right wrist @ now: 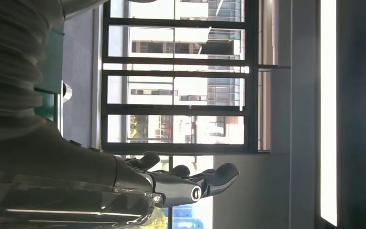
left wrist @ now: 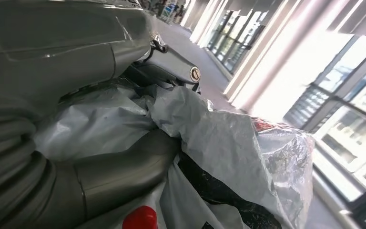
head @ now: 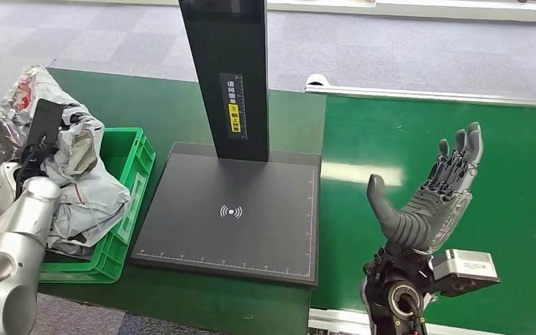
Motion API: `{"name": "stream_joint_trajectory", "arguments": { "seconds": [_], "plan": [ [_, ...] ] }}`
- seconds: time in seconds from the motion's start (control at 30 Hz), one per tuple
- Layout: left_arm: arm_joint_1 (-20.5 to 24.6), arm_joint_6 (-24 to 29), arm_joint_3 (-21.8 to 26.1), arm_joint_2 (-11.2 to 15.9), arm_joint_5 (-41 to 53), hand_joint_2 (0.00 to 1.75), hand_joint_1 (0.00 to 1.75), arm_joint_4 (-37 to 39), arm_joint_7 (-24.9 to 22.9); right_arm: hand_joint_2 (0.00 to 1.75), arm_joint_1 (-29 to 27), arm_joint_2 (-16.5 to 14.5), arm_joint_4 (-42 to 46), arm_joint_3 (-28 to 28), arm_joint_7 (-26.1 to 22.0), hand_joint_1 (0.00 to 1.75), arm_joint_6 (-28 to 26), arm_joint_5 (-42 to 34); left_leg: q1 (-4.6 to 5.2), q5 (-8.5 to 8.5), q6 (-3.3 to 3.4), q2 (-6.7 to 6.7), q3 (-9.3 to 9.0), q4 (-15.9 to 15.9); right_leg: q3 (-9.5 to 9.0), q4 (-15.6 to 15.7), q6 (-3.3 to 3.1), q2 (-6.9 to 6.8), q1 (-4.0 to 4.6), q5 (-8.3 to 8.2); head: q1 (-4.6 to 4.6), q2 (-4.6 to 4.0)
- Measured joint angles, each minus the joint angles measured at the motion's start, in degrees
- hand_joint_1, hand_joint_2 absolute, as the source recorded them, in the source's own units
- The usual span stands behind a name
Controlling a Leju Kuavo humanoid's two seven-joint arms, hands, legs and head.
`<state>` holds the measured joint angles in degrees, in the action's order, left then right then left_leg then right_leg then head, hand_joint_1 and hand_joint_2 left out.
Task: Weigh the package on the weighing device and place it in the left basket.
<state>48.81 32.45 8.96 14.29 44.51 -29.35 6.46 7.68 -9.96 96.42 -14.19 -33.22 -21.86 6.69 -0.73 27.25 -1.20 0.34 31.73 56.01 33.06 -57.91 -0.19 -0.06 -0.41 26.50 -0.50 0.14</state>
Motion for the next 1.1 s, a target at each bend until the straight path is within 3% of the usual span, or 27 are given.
{"name": "stream_joint_trajectory", "arguments": {
  "seconds": [0.1, 0.23, 0.33, 0.67, 0.7, 0.73, 0.83, 0.87, 1.1],
  "plan": [
    [0.79, -1.26, 0.0, 1.23, 2.07, 1.75, 1.39, 2.63, -5.12, 1.75, -0.05, 0.1, -0.45, 0.01, 0.32, 0.0, -0.39, 0.02, 0.0, 0.0, 0.0, 0.05, -0.03, 0.0, 0.01, 0.0, 0.0, 0.05, 0.01, 0.0, -0.01, 0.0],
    [1.21, 0.13, 0.75, 2.94, 2.02, 1.75, 1.66, 4.61, -6.64, 1.75, -0.08, 0.37, -1.13, 0.03, 0.81, 0.0, -1.35, 0.02, -0.02, 0.0, 0.0, 0.03, -0.02, 0.0, 0.03, -0.01, -0.01, 0.05, 0.03, 0.0, -0.02, 0.0],
    [1.48, 1.68, 2.46, 3.84, 0.96, 1.75, 1.65, 5.22, -5.53, 1.75, -0.16, 0.6, -1.67, 0.03, 0.91, 0.0, -2.22, 0.02, -0.02, 0.0, -0.01, 0.04, -0.01, 0.0, 0.05, -0.01, -0.01, 0.05, 0.03, 0.0, -0.01, 0.0],
    [1.91, -2.99, 4.13, 4.85, 1.91, 1.75, 1.68, 6.3, -7.19, 1.75, -1.04, 1.07, -2.19, 0.13, 1.22, 0.0, -3.09, -0.02, -0.01, 0.0, 0.0, 0.01, 0.03, 0.01, 0.06, -0.01, -0.01, 0.03, 0.02, 0.0, -0.01, -0.01],
    [1.98, -4.32, 4.16, 4.87, 2.11, 1.75, 1.61, 6.35, -7.73, 1.75, -1.06, 1.08, -2.2, 0.14, 1.28, 0.0, -3.1, -0.01, -0.01, 0.0, 0.0, 0.0, 0.03, 0.01, 0.06, -0.01, -0.01, 0.03, 0.02, 0.0, -0.01, 0.0],
    [2.03, -5.82, 4.17, 4.89, 2.31, 1.75, 1.31, 6.42, -8.29, 1.75, -1.07, 1.09, -2.21, 0.16, 1.38, 0.0, -3.09, 0.03, -0.01, 0.0, 0.0, -0.01, 0.02, 0.01, 0.06, -0.01, -0.01, 0.03, 0.02, 0.0, -0.01, -0.01],
    [2.09, -10.21, 4.2, 4.91, 2.07, 1.75, 0.13, 6.53, -8.87, 1.75, -1.2, 1.1, -2.22, 0.28, 1.71, 0.0, -2.99, 0.24, -0.01, 0.0, -0.01, 0.0, 0.02, 0.01, 0.06, -0.01, -0.01, 0.03, 0.02, 0.0, -0.01, -0.01],
    [2.08, -11.59, 4.29, 4.87, 1.52, 1.75, 0.0, 6.51, -8.49, 1.75, -1.27, 1.11, -2.22, 0.33, 1.81, 0.0, -2.91, 0.34, -0.02, 0.0, 0.0, 0.0, 0.02, 0.01, 0.06, -0.01, -0.01, 0.03, 0.02, 0.0, -0.01, 0.0],
    [0.85, -15.91, 7.06, 3.31, -7.13, 1.75, 0.0, 3.62, 1.18, 1.75, -1.64, 1.09, -2.22, 1.05, 2.06, 0.0, -2.52, 1.0, -0.01, 0.0, 0.0, 0.0, 0.02, 0.01, 0.06, -0.01, -0.01, 0.03, 0.02, 0.0, 0.01, -0.01]
  ]
}}
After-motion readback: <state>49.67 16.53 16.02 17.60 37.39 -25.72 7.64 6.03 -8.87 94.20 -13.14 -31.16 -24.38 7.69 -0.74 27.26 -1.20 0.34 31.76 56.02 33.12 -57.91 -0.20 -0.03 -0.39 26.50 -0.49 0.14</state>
